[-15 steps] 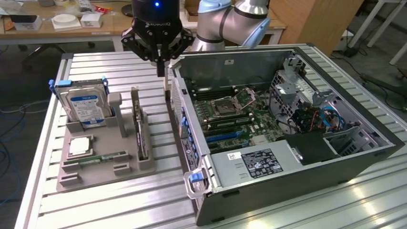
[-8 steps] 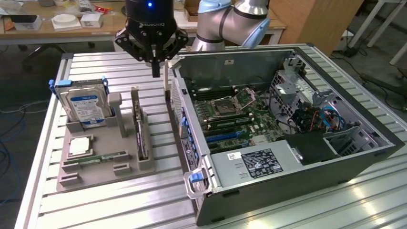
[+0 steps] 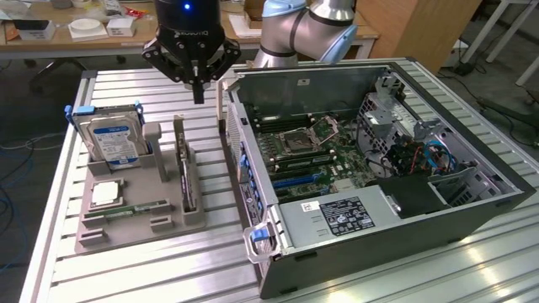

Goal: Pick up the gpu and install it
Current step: 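Reach for the gpu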

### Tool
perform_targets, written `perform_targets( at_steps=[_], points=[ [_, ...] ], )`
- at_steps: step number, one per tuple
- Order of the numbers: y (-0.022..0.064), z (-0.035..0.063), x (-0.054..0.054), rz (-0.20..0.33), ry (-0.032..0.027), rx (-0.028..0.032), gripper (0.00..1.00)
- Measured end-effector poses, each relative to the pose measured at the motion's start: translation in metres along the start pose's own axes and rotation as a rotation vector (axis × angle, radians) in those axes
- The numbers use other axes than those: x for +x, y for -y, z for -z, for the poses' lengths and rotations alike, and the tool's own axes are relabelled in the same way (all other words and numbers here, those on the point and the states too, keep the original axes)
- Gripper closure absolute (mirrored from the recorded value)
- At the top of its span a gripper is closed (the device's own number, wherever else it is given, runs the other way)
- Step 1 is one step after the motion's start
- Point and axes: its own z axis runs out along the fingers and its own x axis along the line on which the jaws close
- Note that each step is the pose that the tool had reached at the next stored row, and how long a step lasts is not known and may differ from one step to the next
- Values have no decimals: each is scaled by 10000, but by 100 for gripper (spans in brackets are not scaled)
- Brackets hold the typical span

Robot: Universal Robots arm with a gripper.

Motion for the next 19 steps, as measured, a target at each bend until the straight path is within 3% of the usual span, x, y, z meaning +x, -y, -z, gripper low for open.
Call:
perform_targets(
  at_steps=[19],
  points=[
    [56,-4,401,0,-3,1,90]
  ],
)
